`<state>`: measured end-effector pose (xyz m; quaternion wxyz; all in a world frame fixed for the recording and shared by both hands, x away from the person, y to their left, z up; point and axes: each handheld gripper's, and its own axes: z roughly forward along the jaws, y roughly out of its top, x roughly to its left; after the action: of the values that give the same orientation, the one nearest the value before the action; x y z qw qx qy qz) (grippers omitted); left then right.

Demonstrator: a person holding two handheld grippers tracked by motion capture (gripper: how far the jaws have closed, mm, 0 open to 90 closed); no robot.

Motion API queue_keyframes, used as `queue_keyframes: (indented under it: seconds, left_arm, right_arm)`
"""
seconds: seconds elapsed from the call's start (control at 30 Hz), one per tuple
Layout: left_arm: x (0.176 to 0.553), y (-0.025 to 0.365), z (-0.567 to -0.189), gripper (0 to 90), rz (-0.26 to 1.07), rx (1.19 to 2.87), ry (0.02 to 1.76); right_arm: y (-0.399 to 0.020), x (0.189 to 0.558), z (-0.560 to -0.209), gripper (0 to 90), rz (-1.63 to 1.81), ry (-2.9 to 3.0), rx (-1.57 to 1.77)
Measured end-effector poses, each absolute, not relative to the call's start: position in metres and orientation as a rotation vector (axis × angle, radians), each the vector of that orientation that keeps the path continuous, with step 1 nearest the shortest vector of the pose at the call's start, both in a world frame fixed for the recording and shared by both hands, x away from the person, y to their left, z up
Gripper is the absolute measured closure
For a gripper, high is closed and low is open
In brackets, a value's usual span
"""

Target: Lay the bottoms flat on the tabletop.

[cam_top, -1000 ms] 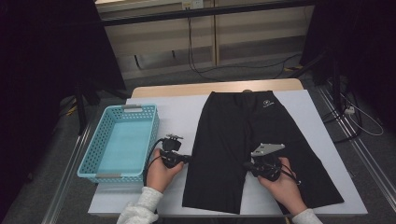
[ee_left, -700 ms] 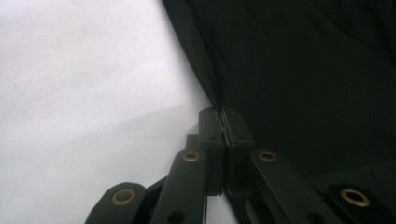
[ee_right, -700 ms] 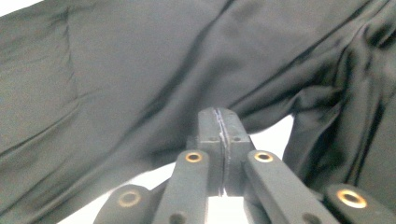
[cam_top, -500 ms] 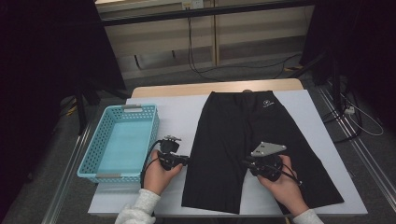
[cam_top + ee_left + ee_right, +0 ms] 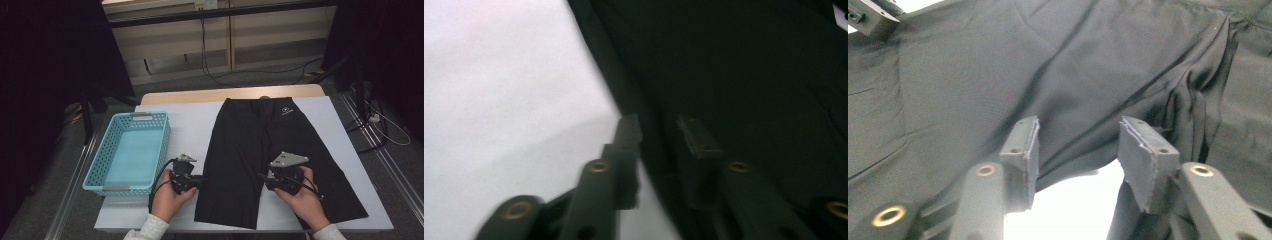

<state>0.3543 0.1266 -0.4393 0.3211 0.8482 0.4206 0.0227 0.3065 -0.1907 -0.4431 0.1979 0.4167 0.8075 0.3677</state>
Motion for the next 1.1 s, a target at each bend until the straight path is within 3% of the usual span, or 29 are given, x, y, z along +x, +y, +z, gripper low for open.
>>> queue_keyframes:
  seconds: [0.13, 0.27, 0.53, 0.77, 0.97, 1.1]
  left_arm:
    - [0.356, 0.129, -0.44, 88.8, 0.014, 2.218, 1.125]
    - [0.358, 0.136, -0.437, 89.7, -0.004, 2.209, 1.163]
    - [0.359, 0.143, -0.438, 88.6, -0.021, 2.198, 1.188]
    - [0.355, 0.142, -0.438, 65.2, -0.002, 2.181, 1.156]
    - [0.35, 0.141, -0.434, 44.3, 0.119, 2.203, 1.056]
    - [0.344, 0.139, -0.435, 38.4, 0.211, 2.228, 1.0]
  right_arm:
    - [-0.19, 0.306, -0.445, 44.6, 1.033, 2.261, 1.17]
    - [-0.191, 0.306, -0.444, 38.3, 1.031, 2.239, 1.176]
    - [-0.194, 0.304, -0.445, 36.3, 1.049, 2.25, 1.186]
    - [-0.193, 0.304, -0.445, 34.2, 1.057, 2.258, 1.187]
    - [-0.193, 0.303, -0.444, 33.2, 1.063, 2.25, 1.184]
    - [-0.192, 0.304, -0.443, 32.4, 1.067, 2.243, 1.185]
